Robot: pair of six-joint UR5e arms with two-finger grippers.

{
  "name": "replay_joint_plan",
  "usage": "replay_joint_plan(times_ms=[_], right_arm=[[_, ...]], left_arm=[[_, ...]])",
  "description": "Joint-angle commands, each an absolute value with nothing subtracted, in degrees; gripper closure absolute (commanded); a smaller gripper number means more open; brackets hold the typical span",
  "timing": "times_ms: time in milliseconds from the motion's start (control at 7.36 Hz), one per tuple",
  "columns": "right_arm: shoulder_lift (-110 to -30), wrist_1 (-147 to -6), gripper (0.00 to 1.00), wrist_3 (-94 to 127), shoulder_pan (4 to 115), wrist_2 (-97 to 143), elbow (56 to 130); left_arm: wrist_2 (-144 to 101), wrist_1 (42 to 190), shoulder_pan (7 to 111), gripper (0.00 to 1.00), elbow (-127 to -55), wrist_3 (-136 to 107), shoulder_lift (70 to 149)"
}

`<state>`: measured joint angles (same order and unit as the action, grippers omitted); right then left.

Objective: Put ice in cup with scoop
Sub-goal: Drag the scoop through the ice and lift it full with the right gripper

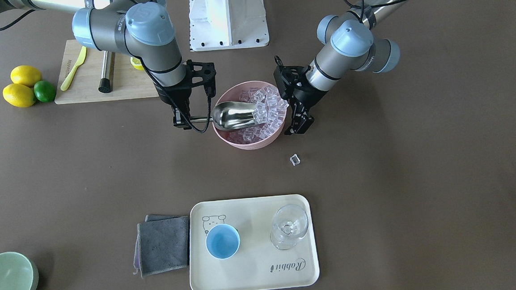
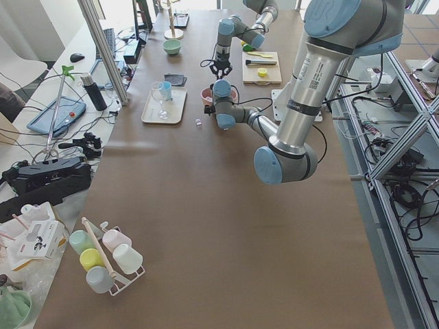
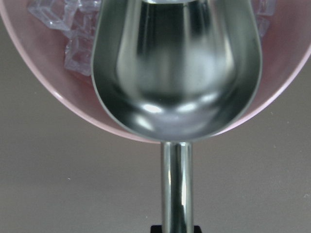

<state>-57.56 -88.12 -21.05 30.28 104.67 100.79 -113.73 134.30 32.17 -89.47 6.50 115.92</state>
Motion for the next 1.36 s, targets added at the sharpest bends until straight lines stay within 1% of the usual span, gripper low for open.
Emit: replay_joint_plan(times_ms=[0, 815, 951, 1087, 1223], right_arm=[[-58.2, -86.1, 1.0, -20.6, 33.4, 112.0, 100.5], [-58.3, -86.2, 1.0, -19.7, 37.8, 120.1, 100.9], [-59.0, -87.6, 1.0, -17.9, 39.9, 120.9, 102.4], [-59.6, -93.1, 1.0, -16.5, 41.6, 120.9, 105.2], [-59.6, -96.9, 1.0, -11.9, 43.7, 120.9, 105.7]], left_arm=[[-113.7, 134.3, 32.2, 0.01, -89.5, 6.5, 115.9], [-113.7, 134.3, 32.2, 0.01, -89.5, 6.5, 115.9], [-113.7, 134.3, 32.2, 0.01, -89.5, 6.5, 115.9], [-113.7, 134.3, 32.2, 0.01, -89.5, 6.5, 115.9], [-113.8, 134.3, 32.2, 0.01, -89.5, 6.5, 115.9]])
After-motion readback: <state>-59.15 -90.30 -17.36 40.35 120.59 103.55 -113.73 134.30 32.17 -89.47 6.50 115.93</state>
